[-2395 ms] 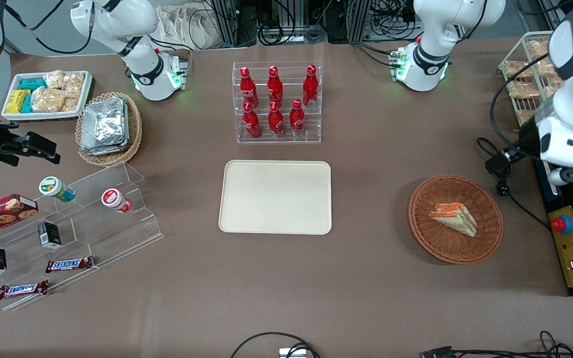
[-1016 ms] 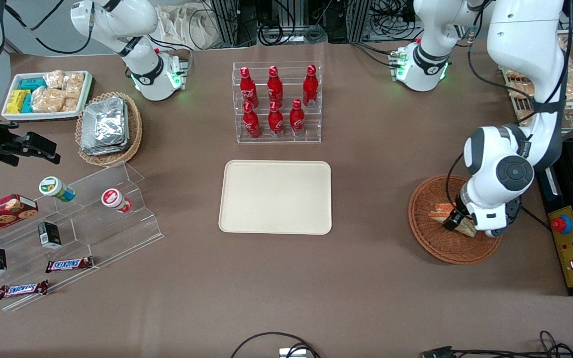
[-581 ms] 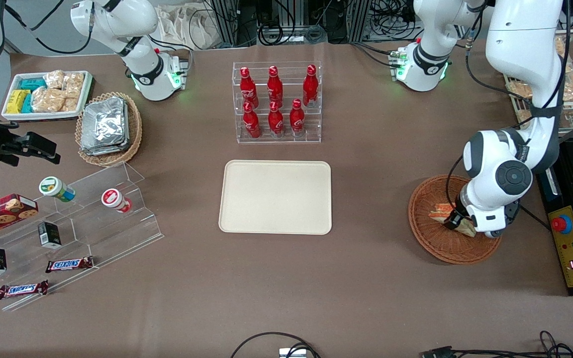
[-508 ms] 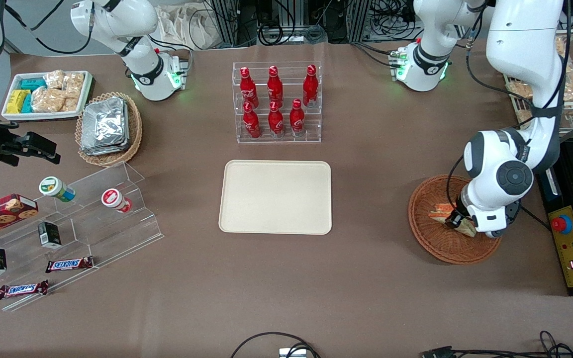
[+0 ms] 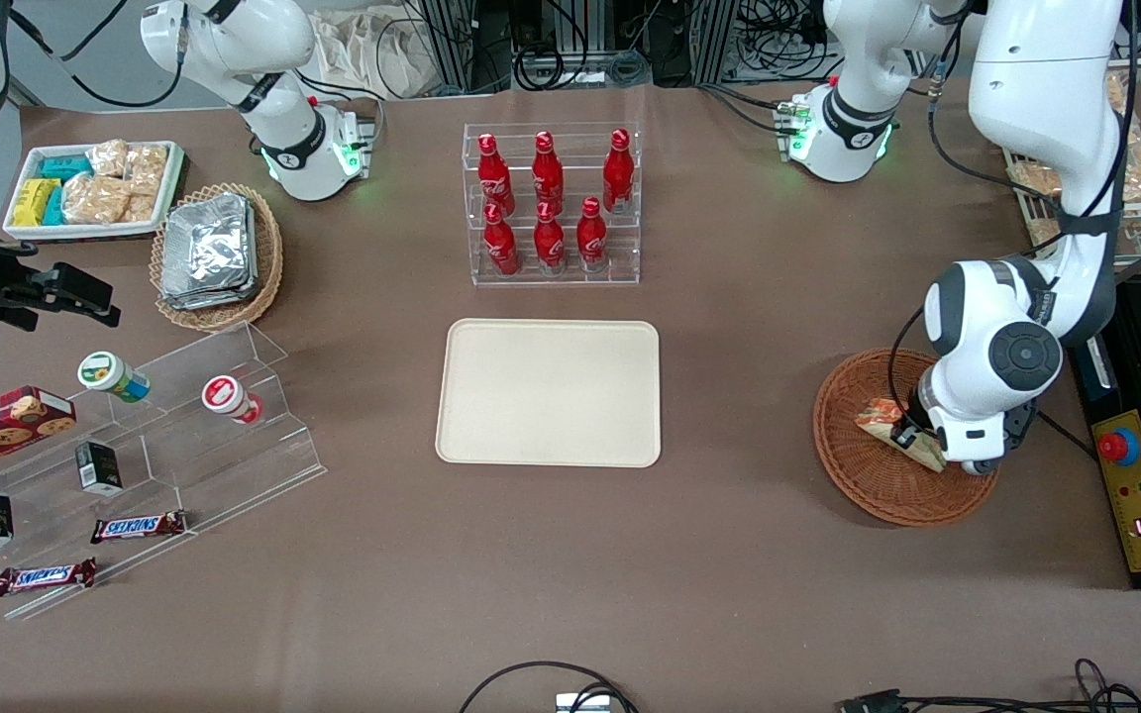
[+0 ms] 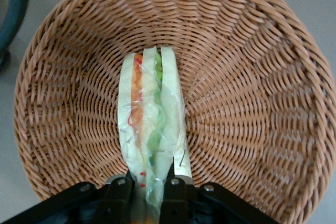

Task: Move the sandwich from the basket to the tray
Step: 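Lift the sandwich and carry it with the left gripper to the tray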

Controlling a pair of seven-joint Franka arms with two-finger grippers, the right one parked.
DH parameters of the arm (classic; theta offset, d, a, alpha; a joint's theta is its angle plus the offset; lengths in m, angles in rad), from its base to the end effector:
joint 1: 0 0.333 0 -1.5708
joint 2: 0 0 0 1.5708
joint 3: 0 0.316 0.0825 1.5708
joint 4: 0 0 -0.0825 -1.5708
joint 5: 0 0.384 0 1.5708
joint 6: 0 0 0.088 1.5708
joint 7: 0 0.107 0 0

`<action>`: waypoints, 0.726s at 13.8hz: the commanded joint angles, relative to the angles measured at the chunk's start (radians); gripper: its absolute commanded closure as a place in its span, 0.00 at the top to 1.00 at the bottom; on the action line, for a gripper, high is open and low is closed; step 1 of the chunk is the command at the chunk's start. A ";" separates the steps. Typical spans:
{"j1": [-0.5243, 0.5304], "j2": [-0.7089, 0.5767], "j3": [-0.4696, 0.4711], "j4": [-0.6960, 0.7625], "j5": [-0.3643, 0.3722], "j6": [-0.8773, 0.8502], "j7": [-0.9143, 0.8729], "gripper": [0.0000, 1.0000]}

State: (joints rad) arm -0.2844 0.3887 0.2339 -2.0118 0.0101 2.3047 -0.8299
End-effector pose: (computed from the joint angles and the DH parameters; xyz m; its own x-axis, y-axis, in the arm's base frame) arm 0.5934 -0.0332 0.2576 0.7258 0.6878 0.0116 0.6833 -0.7189 -0.1277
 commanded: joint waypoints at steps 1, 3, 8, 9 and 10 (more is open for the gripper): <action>0.007 -0.066 -0.004 0.033 0.002 -0.083 0.126 0.00; 0.007 -0.093 -0.004 0.096 0.008 -0.195 0.223 0.00; -0.013 -0.143 -0.021 0.324 0.010 -0.440 0.529 0.00; -0.030 -0.142 -0.025 0.397 0.008 -0.509 0.584 0.00; -0.041 -0.140 -0.036 0.460 0.008 -0.571 0.612 0.00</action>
State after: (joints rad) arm -0.2997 0.2374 0.2110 -1.6833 0.0118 1.8514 -0.2911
